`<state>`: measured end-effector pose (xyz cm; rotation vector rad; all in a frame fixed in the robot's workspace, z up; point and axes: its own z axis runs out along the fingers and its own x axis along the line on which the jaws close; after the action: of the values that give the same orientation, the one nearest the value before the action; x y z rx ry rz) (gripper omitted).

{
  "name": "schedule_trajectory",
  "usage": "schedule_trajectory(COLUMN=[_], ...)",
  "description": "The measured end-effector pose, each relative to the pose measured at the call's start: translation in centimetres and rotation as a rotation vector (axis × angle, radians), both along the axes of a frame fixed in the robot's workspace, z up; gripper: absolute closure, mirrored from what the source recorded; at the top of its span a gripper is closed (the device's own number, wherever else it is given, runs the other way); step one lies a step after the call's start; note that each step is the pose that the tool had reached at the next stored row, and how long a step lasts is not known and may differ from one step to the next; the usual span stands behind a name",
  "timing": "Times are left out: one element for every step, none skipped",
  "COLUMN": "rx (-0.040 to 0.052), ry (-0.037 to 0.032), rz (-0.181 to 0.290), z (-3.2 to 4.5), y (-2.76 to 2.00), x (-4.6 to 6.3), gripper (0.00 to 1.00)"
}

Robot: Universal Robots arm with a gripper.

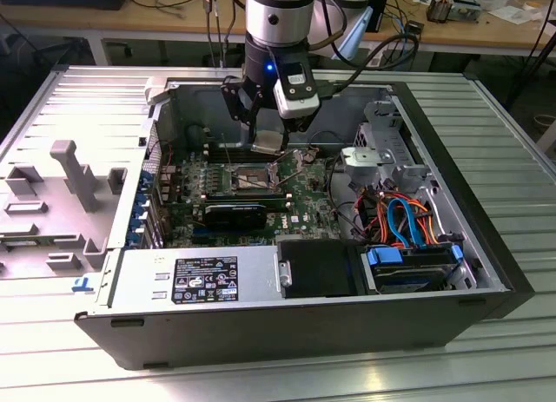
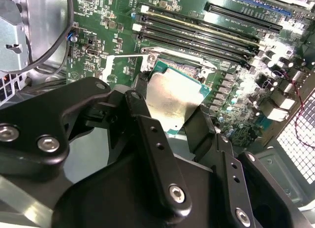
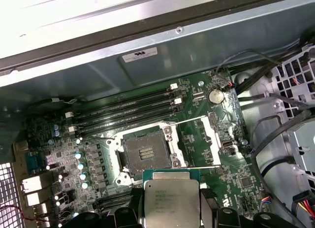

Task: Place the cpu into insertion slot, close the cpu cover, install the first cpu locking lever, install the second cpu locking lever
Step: 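Place the cpu into insertion slot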

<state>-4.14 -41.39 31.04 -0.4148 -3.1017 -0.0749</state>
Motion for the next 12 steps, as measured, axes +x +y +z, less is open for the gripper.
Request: schedule_trajectory(rx=[0.0, -0.0001, -0.0001, -0.0002, -0.0002, -0.0003, -0.0003, -0.0004, -0.0004, -0.0005, -0.0005, -0.0006], ry=[0.0, 0.0, 0.0, 0.0, 0.0, 0.0, 0.0, 0.0, 0.0, 0.0001, 0.0, 0.0], rz=[-0.003, -0.008, -0.011, -0.017, -0.022, -0.025, -0.028, -0.035, -0.04, -0.046, -0.05, -0.054], z=[0.0, 0.0, 0.0, 0.0, 0.0, 0.0, 0.0, 0.0, 0.0, 0.0, -0.01, 0.0], y=[0.0, 0.0, 0.0, 0.0, 0.0, 0.0, 0.0, 0.0, 0.0, 0.0, 0.0, 0.0], x=[0.0, 0.0, 0.0, 0.0, 0.0, 0.0, 0.0, 0.0, 0.0, 0.0, 0.0, 0.0], gripper=[0.45, 0.45, 0.45, 0.45, 0.45, 0.45, 0.45, 0.45, 0.45, 0.45, 0.45, 0.45])
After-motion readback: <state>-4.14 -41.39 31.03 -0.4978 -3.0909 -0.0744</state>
